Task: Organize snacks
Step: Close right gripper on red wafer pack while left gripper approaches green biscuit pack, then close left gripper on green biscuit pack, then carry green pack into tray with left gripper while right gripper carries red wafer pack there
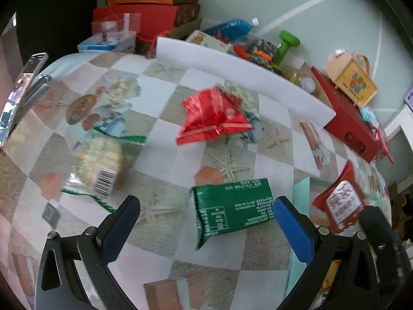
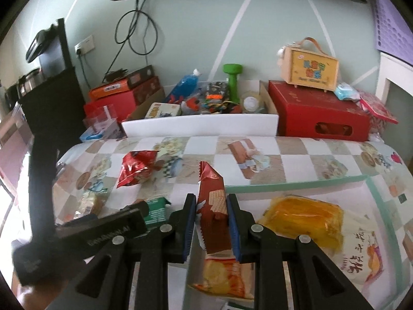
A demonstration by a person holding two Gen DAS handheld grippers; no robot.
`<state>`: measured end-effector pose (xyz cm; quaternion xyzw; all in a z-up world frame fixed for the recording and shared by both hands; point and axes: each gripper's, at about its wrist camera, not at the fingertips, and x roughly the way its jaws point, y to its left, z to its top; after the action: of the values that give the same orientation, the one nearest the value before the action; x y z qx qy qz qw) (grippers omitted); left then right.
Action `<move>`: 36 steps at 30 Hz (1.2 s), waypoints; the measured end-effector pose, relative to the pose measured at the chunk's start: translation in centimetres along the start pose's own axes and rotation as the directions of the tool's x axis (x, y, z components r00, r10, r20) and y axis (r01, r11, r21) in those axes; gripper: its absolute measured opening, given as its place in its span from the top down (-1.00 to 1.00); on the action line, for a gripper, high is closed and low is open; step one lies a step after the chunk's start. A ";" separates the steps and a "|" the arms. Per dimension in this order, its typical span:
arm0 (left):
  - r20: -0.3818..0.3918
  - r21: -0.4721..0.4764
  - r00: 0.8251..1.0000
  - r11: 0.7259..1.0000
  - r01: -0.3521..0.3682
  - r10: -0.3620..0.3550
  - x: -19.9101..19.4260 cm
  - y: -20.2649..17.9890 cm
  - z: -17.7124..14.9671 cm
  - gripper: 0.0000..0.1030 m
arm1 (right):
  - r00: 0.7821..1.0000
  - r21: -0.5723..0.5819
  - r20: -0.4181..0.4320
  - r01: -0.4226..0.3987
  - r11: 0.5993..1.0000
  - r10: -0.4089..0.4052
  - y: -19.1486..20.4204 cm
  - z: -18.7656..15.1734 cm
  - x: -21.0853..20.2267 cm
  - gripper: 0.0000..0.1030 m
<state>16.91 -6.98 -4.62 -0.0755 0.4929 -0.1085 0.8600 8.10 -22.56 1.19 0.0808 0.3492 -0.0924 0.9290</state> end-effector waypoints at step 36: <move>0.084 0.116 0.996 0.992 -0.042 0.032 -1.9 -3.5 0.1 -0.39 | 0.998 0.034 0.052 0.019 0.999 -0.021 -1.3 0.3 -2.2 0.50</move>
<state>15.66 -9.86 -2.15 -0.0197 0.4515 -0.1182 0.8842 6.35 -23.64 2.79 0.0905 0.3241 -0.1095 0.9353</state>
